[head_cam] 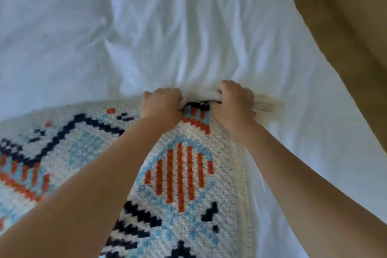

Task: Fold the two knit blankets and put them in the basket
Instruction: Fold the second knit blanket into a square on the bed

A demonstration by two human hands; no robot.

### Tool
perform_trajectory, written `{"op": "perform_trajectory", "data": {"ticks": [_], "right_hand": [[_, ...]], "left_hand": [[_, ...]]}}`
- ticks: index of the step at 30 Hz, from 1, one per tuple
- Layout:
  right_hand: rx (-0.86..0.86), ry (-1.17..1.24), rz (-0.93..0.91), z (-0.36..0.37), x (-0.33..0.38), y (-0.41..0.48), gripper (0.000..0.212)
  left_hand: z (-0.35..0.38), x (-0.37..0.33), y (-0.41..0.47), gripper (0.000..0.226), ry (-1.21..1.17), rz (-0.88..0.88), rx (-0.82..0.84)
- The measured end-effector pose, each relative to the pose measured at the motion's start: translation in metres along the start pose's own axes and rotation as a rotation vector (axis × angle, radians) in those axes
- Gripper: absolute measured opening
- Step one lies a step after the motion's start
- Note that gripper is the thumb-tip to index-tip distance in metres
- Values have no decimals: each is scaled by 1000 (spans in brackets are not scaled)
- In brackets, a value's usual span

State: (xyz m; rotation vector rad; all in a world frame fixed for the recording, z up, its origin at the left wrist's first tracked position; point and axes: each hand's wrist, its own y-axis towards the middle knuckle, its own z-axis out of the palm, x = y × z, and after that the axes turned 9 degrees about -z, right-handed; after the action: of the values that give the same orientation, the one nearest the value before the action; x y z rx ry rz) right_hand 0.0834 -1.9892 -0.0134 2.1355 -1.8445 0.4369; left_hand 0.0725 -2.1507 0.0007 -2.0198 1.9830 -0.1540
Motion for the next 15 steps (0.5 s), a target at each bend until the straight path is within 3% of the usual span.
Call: {"op": "perform_trajectory", "data": {"ticks": [2,3,5,6,7,8,10,13,15], "right_hand": [[-150,167,-5,-10,4,15,44],[-227,198,0,-15,5,25,45],[-318,136,-7,-20,8,43,30],[-294,47,-19,-17,7,49,18],[-250,-46,-2,-7,2,51,20],[-190,-131,32,6,-5,51,36],[-176,-209,58,28,-17,40,61],[-333,-235,-6,41,-23,13,70],[-360,-145,-40,40,-17,-19,67]], "left_hand": [[-20,-10,17,19,-60,17,-61],[-29,-13,27,28,-128,2,-98],[-37,-16,43,34,-245,-16,-171],[-34,-16,47,27,-256,4,-186],[-27,-14,48,11,-219,22,-168],[-16,-11,47,15,-137,36,-154],[12,-8,41,48,67,55,-143],[36,-16,19,64,81,190,-373],[50,-22,-9,56,-6,267,-448]]}}
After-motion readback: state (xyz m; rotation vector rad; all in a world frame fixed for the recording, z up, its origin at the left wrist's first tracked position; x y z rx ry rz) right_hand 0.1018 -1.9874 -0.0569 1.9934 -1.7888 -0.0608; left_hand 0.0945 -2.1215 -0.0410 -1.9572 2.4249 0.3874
